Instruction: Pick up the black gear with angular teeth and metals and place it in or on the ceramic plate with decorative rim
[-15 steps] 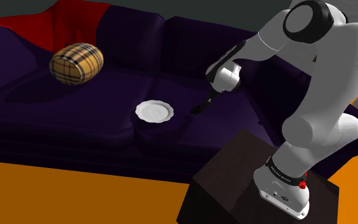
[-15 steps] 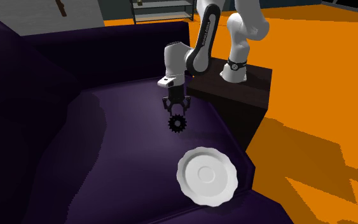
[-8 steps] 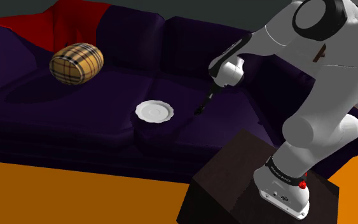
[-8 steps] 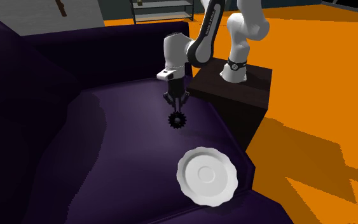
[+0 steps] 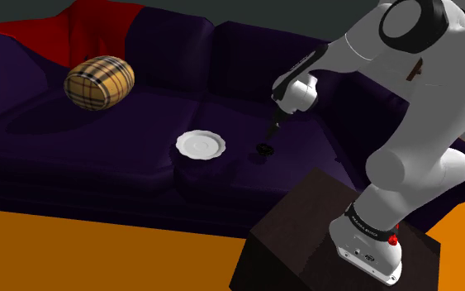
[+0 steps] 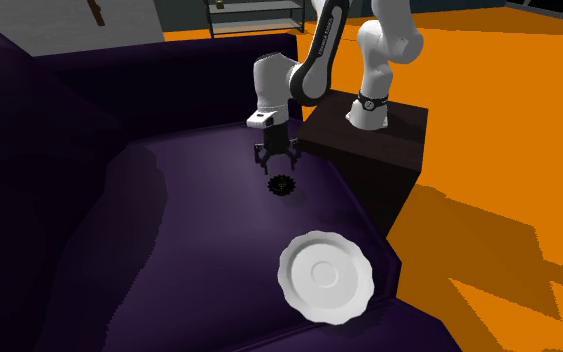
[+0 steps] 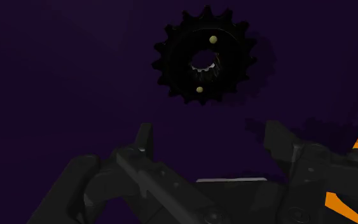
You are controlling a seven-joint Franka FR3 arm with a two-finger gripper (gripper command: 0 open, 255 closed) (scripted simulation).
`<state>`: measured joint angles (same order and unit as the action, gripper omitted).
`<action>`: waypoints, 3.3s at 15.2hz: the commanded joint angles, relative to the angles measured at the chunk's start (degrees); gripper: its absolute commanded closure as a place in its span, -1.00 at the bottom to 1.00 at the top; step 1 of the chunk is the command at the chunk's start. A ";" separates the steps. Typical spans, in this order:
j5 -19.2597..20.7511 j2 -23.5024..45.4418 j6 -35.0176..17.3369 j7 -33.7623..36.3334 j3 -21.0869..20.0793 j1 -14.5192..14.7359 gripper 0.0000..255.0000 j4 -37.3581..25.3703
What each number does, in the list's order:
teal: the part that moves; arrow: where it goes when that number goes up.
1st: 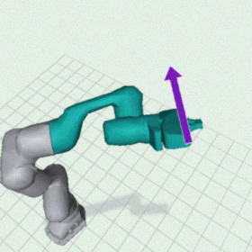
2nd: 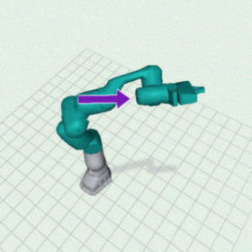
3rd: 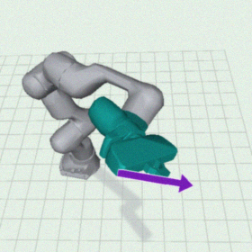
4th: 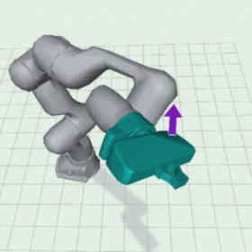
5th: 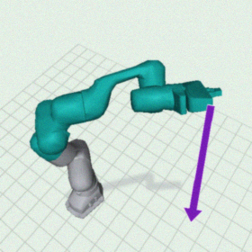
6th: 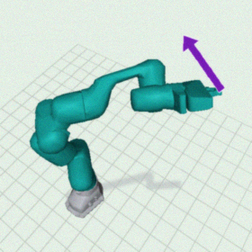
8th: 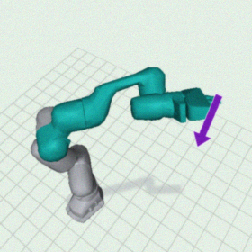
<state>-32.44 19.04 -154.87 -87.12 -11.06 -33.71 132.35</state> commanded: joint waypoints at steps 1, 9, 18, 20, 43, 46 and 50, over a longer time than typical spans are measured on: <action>0.72 2.05 2.13 -11.99 -0.97 -3.84 -1.00 -0.89; 8.10 11.63 6.80 -34.07 -1.10 -10.10 -1.00 -7.78; 7.62 14.84 4.10 -34.45 -1.52 -9.56 -1.00 -8.43; 7.62 14.84 4.10 -34.45 -1.52 -9.56 -1.00 -8.43; 8.47 5.78 10.60 -31.79 -1.21 -9.57 1.00 -6.10; 8.73 3.65 12.37 -31.10 -1.13 -9.60 1.00 -5.80; 9.08 0.90 14.81 -30.19 -1.04 -9.67 1.00 -5.57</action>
<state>-23.41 20.73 -140.66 -117.61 -12.08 -43.42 126.62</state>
